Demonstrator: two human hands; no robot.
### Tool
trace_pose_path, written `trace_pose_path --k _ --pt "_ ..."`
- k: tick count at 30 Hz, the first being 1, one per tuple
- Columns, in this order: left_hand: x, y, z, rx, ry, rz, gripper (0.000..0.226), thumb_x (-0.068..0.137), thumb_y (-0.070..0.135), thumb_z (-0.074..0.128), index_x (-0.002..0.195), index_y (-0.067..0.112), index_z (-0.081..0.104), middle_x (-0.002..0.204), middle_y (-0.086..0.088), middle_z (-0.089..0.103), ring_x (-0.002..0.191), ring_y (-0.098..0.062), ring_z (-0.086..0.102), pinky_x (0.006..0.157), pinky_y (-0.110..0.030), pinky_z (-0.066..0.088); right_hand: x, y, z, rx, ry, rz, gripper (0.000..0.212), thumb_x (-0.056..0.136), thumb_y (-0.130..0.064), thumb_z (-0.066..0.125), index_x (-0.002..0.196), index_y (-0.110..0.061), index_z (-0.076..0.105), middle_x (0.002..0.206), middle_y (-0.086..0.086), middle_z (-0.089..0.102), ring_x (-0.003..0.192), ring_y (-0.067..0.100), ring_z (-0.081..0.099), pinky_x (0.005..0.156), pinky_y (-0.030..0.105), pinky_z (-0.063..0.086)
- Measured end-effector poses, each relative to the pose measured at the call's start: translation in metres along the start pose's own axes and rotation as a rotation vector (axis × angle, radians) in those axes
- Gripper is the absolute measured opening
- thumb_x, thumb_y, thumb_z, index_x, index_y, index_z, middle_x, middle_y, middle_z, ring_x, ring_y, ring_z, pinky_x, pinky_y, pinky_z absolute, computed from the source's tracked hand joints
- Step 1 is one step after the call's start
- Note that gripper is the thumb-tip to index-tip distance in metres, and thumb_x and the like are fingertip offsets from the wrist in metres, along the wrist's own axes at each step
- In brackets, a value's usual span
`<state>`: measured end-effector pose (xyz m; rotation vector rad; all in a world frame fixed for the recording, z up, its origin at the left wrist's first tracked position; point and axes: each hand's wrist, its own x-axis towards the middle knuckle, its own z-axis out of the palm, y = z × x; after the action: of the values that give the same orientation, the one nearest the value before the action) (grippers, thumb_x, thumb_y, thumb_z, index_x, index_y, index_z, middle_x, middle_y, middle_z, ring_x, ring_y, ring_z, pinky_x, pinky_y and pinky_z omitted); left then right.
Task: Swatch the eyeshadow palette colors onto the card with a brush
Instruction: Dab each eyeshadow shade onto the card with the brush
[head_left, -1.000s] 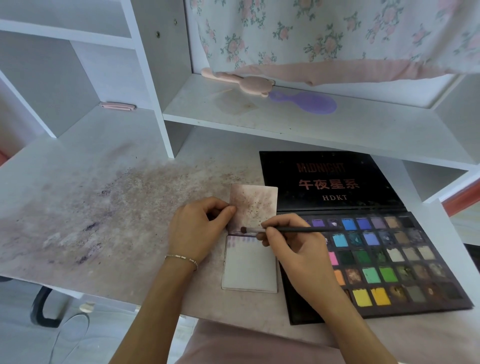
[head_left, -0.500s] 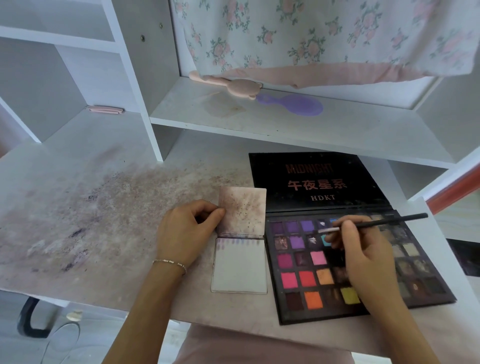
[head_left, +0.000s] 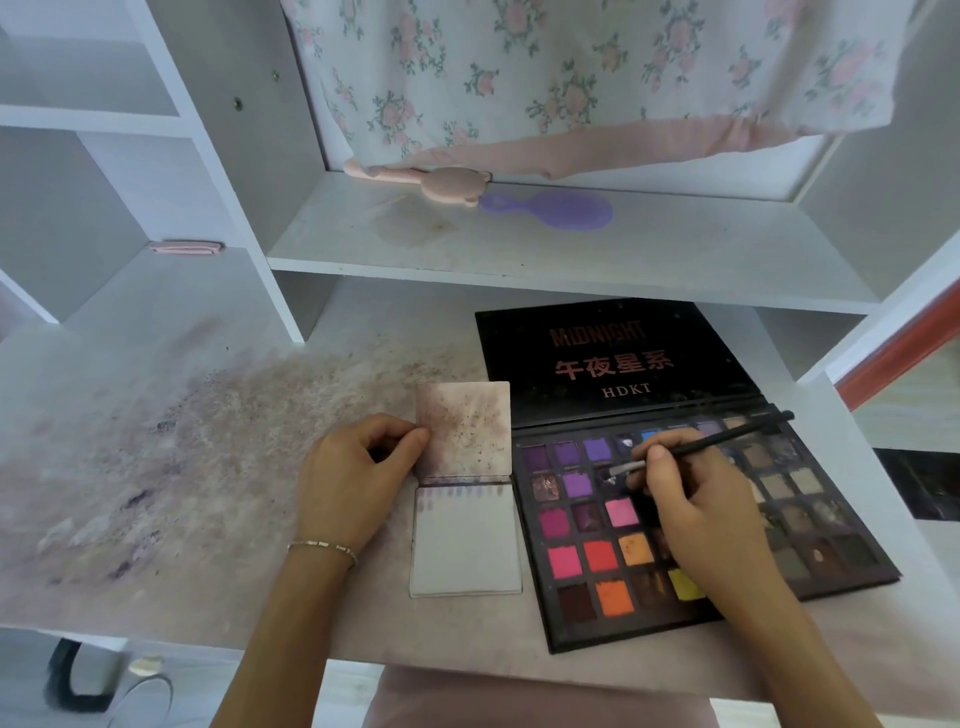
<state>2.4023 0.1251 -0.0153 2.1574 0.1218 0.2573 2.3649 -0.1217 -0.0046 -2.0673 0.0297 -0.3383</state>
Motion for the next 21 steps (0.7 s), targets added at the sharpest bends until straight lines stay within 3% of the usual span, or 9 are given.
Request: trace_pose_path --k 4,7,13,21 --pt "0.0003 -0.0002 0.0005 0.008 -0.001 0.003 0.023 0.078 0.025 0.068 0.064 0.041 0.061 0.069 0.021 0.064 0.069 -0.001 0.060 0.063 -0.020 0.044 0.0010 -0.0003 0.0007 -0.009 -0.030 -0.005 0.029 0.089 -0.006 0.047 0.073 -0.029 0.053 0.063 -0.008 0.062 0.069 -0.001 0.060 0.060 0.006 0.044" --pt "-0.0001 -0.0004 0.0005 0.010 -0.004 0.002 0.023 0.078 0.024 0.067 0.063 0.040 0.061 0.069 0.020 0.064 0.069 -0.001 0.060 0.063 -0.019 0.043 -0.0004 0.0000 -0.0001 -0.049 -0.053 -0.025 0.026 0.089 -0.010 0.047 0.071 -0.030 0.052 0.063 0.002 0.063 0.065 0.012 0.059 0.057 0.018 0.044" --pt "0.0004 -0.0013 0.0011 0.010 -0.008 0.003 0.023 0.079 0.022 0.068 0.063 0.038 0.061 0.069 0.014 0.065 0.069 -0.007 0.062 0.065 -0.024 0.046 -0.0003 -0.0005 -0.0003 -0.069 -0.026 -0.053 0.029 0.088 -0.009 0.048 0.070 -0.032 0.050 0.062 0.007 0.063 0.065 0.017 0.057 0.055 0.022 0.043" --pt "0.0007 -0.0004 0.0014 0.001 -0.008 -0.006 0.023 0.079 0.022 0.068 0.063 0.038 0.061 0.068 0.015 0.065 0.069 -0.007 0.062 0.065 -0.023 0.046 -0.0005 0.0006 0.0005 -0.080 -0.024 -0.077 0.033 0.089 -0.006 0.049 0.070 -0.033 0.049 0.061 0.007 0.062 0.065 0.015 0.056 0.055 0.018 0.043"
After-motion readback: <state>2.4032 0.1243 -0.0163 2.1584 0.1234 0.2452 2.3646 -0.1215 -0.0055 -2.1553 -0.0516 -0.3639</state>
